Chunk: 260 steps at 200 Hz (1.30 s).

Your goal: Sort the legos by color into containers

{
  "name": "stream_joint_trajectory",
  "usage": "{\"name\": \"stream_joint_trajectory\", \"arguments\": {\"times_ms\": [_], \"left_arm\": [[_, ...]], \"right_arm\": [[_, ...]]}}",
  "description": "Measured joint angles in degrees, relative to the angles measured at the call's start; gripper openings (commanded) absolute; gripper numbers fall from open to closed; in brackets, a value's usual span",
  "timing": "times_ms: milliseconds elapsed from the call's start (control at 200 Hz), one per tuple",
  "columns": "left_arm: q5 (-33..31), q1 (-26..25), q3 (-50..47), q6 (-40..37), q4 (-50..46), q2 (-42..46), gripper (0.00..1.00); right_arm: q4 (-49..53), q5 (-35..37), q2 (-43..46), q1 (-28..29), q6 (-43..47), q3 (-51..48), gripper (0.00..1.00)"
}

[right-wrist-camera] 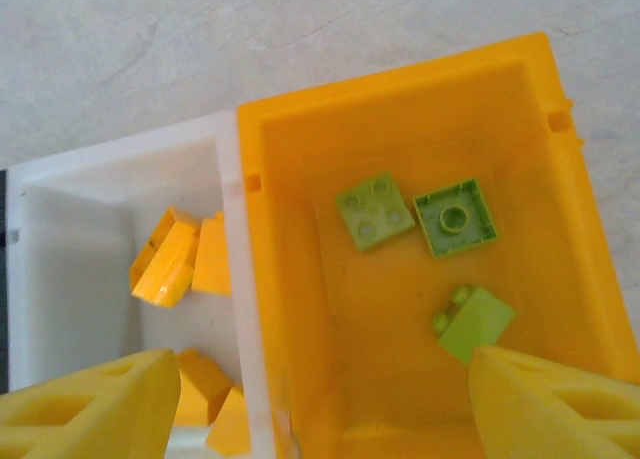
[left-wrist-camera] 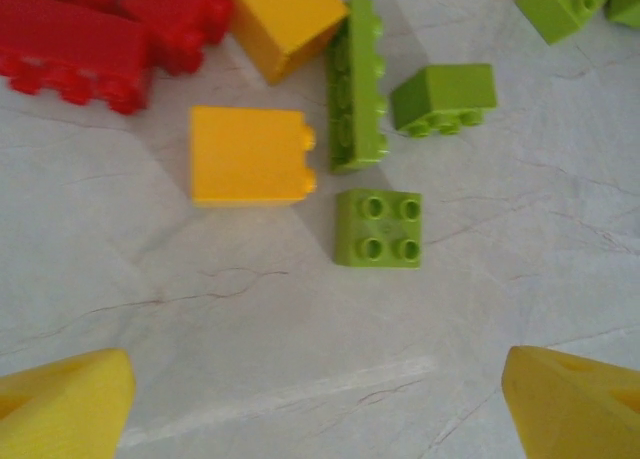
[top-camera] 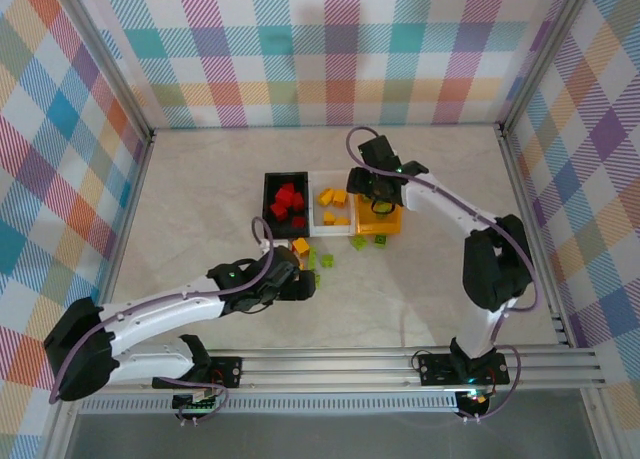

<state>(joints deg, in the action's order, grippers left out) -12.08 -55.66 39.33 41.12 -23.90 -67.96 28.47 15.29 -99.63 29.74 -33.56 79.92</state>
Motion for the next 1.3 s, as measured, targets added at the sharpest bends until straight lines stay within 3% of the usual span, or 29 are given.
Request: {"name": "stream_joint_trajectory", "arguments": {"times_ms": [285,625,710,880,975,1300], "left_arm": [[-3.8,-4.7,5.7,-1.8,5.7,-16.5,0.79],[-12.1,-4.8,13.3,-4.6,6.1,-29.7,0.63],[-13.2,-4.9,13.6,-4.5,6.0,-31.0,0.6],[-13.7,-5.4,13.8,-4.2,6.3,-32.2,0.41],[-14.0,-5.8,13.8,-4.1,6.5,-32.3,0.35],[-12.5,-8.6,17.0,-3.7,1.6,-22.9,0.34]], "right_arm": [[-2.4,-1.5,14.3,0.3,0.0,-13.9,0.77],[-3.0,-1.5,21.2,0.3,0.0,-17.0,0.78],[-3.2,-1.4,22.5,0.3,0.0,-17.9,0.78],[-3.2,-1.4,23.6,0.3,0.0,-19.6,0.77],[-3.1,-1.0,23.6,0.3,-0.2,-20.0,0.77],[-3.2,0.5,28.7,0.3,-2.5,-26.2,0.77]]}}
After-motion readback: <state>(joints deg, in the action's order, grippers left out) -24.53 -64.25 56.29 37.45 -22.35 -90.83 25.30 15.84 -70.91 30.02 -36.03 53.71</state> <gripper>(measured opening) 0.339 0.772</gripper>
